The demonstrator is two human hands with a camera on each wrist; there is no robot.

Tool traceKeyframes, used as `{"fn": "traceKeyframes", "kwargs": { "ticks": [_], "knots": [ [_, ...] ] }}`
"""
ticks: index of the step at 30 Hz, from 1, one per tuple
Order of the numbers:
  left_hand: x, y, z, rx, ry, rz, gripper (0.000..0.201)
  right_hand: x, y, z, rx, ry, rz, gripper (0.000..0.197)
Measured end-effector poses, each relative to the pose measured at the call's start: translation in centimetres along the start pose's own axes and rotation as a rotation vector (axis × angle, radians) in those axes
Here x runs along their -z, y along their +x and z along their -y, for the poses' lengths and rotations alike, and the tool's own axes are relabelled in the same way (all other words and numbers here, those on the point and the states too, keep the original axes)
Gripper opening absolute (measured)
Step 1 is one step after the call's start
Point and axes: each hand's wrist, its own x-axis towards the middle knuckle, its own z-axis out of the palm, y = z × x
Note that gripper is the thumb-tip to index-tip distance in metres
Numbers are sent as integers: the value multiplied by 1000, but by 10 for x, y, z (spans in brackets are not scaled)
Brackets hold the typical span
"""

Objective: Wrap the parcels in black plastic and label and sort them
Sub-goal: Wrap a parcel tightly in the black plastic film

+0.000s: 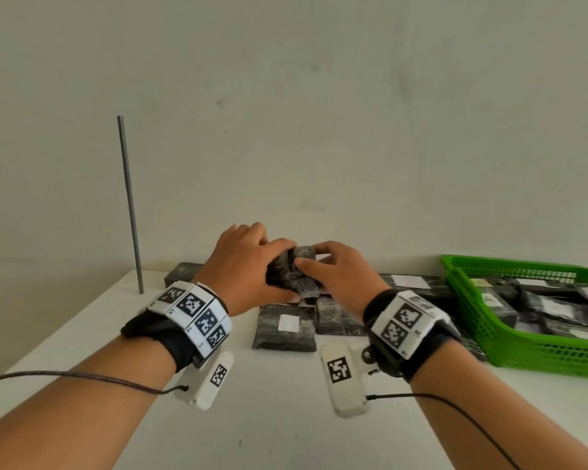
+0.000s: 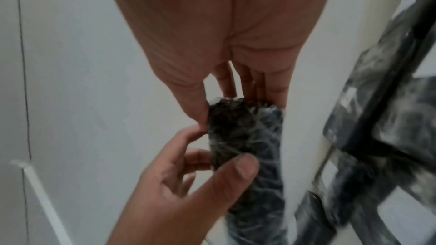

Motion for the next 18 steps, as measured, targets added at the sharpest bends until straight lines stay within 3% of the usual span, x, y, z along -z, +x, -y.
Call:
{"fn": "traceKeyframes", "kwargs": {
  "ticks": [3,5,8,10,13,16,18],
  "knots": [
    [13,9,-25,3,-140,14,100,54,-24,8,63,45,-98,23],
    [24,11,-39,97,-371,31,103,89,-42,11,100,78,-118,22],
    [39,14,-59,247,-670,44,87,127,-71,10,157,281,-104,28],
    [43,17,-75,261,-922,26,72,141,-86,10,177,400,-126,31],
    [49,21,-97,290,-1296,-157,67,153,-103,9,165,425,-110,33],
    [53,21,-114,216,-1261,-349,51,154,-109,7,162,219,-109,31],
    [53,20,-119,144,-1118,-456,45,153,-110,8,153,108,-119,42]
  ]
}}
